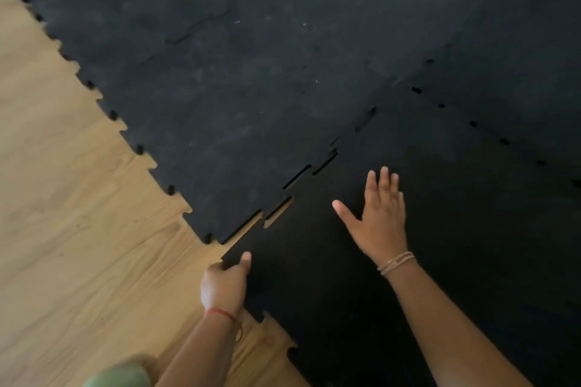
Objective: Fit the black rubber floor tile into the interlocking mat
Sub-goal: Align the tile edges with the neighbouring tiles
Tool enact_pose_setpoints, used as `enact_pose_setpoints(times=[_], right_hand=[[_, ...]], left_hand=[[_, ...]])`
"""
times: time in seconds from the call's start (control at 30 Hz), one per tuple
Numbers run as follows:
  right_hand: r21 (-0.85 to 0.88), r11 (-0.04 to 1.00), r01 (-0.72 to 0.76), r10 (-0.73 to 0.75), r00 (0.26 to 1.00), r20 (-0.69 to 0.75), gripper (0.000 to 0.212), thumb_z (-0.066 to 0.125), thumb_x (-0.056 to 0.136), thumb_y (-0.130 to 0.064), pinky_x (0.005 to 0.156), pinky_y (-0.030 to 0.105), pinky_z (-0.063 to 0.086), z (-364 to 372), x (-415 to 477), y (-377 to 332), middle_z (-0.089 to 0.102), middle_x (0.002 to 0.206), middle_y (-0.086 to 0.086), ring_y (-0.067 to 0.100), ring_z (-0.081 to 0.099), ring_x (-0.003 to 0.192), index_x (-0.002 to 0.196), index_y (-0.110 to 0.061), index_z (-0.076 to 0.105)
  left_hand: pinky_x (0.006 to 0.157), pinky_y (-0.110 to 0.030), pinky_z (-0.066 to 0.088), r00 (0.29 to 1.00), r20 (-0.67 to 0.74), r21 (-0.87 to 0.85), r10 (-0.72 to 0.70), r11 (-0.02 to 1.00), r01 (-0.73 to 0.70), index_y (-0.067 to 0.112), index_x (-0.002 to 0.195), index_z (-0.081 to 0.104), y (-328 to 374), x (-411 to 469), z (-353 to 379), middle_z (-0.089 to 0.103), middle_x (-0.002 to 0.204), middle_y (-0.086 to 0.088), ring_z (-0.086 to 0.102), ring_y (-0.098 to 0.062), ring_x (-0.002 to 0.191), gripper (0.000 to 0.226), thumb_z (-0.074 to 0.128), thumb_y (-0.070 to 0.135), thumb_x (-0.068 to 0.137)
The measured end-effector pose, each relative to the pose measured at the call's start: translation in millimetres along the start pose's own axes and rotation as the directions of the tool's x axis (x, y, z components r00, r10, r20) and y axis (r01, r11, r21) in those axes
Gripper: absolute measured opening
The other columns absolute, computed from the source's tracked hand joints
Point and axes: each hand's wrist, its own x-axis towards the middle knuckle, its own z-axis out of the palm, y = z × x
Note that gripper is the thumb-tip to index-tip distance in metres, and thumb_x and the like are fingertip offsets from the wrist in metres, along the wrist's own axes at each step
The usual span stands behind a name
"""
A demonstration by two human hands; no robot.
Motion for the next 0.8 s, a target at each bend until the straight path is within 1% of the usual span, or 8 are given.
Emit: enact_pose_setpoints(times=[0.07, 0.23, 0.37, 0.5, 0.63, 0.67, 0.73, 0.8], right_hand=[[-0.073, 0.997, 0.021, -0.023, 0.999, -0.037, 0.088, 0.03, 0.084, -0.066, 0.115, 0.039, -0.002, 7, -3, 5, -0.008, 0.157, 0.01, 0.023, -0.011, 0.143, 0.146, -0.014, -0.004], [-0.084, 0.996, 0.008, -0.015, 0.997, -0.078, 0.087, 0.021, 0.081, -0.068, 0.114, 0.038, -0.002, 8, 1, 0, -0.003, 0.158, 0.009, 0.022, -0.007, 0.144, 0.146, -0.013, 0.001], [-0.132, 0.989, 0.068, -0.071, 0.997, -0.019, 0.089, 0.025, 0.083, -0.068, 0.113, 0.037, -0.007, 15, -5, -7, -0.011, 0.157, 0.01, 0.023, -0.014, 0.143, 0.145, -0.011, -0.006], [-0.062, 0.993, 0.096, -0.099, 0.994, -0.047, 0.09, 0.013, 0.077, -0.073, 0.112, 0.034, -0.009, 10, -4, 0, -0.011, 0.156, 0.003, 0.014, -0.019, 0.138, 0.144, -0.017, -0.007], [-0.13, 0.972, 0.198, -0.196, 0.98, 0.025, 0.084, 0.019, 0.084, -0.067, 0.112, 0.035, -0.008, 14, -12, 4, -0.011, 0.157, 0.005, 0.015, -0.019, 0.138, 0.145, -0.016, -0.008], [-0.141, 0.964, 0.223, -0.221, 0.975, 0.035, 0.082, 0.022, 0.086, -0.065, 0.113, 0.035, -0.007, 15, -13, 7, -0.01, 0.157, 0.005, 0.016, -0.019, 0.138, 0.145, -0.016, -0.007], [-0.117, 0.972, 0.203, -0.204, 0.979, 0.004, 0.079, 0.026, 0.088, -0.061, 0.114, 0.035, -0.004, 9, -17, 21, -0.004, 0.158, 0.006, 0.018, -0.013, 0.142, 0.146, -0.015, 0.0], [-0.07, 0.997, 0.021, -0.028, 0.994, -0.109, 0.078, 0.032, 0.089, -0.058, 0.115, 0.038, 0.003, -4, -26, 48, 0.002, 0.158, 0.011, 0.025, -0.004, 0.144, 0.146, -0.012, 0.008]], left_hand=[[0.095, -0.049, 0.046, 1.0, 0.016, -0.072, -0.012, 0.997, 0.013, 0.0, 0.113, 0.055, 3, 0, -4, 0.06, 0.114, -0.022, 0.058, -0.036, 0.104, 0.044, 0.066, 0.028, 0.082], [0.078, -0.043, 0.049, 0.966, -0.099, -0.036, 0.24, 0.969, -0.244, 0.003, 0.098, 0.06, 1, -5, -13, 0.064, 0.095, -0.016, 0.061, -0.03, 0.089, 0.035, 0.068, 0.031, 0.079], [0.093, -0.05, 0.047, 0.97, -0.099, 0.013, 0.224, 0.975, -0.223, -0.001, 0.107, 0.059, 8, 8, -9, 0.064, 0.108, -0.02, 0.059, -0.037, 0.104, 0.04, 0.065, 0.031, 0.083], [0.065, -0.039, 0.049, 0.905, -0.117, 0.064, 0.409, 0.912, -0.404, 0.017, 0.082, 0.061, 5, 6, -26, 0.065, 0.082, -0.008, 0.063, -0.028, 0.08, 0.025, 0.067, 0.041, 0.076], [0.082, -0.046, 0.048, 0.952, 0.021, 0.296, 0.305, 0.908, -0.298, 0.008, 0.081, 0.059, 22, 18, -28, 0.066, 0.092, -0.018, 0.06, -0.036, 0.09, 0.026, 0.059, 0.034, 0.087], [0.085, -0.045, 0.047, 0.949, 0.059, 0.446, 0.311, 0.842, -0.304, 0.005, 0.087, 0.061, 28, 21, -29, 0.066, 0.097, -0.021, 0.059, -0.037, 0.094, 0.029, 0.057, 0.034, 0.088], [0.086, -0.043, 0.046, 0.9, 0.052, 0.788, 0.432, 0.536, -0.303, 0.0, 0.097, 0.061, 42, 24, -35, 0.064, 0.101, -0.022, 0.057, -0.039, 0.098, 0.04, 0.057, 0.038, 0.086], [0.087, -0.044, 0.044, 0.799, 0.02, 0.86, 0.601, 0.397, -0.32, -0.004, 0.101, 0.055, 64, 18, -35, 0.061, 0.102, -0.025, 0.054, -0.041, 0.099, 0.052, 0.06, 0.044, 0.082]])
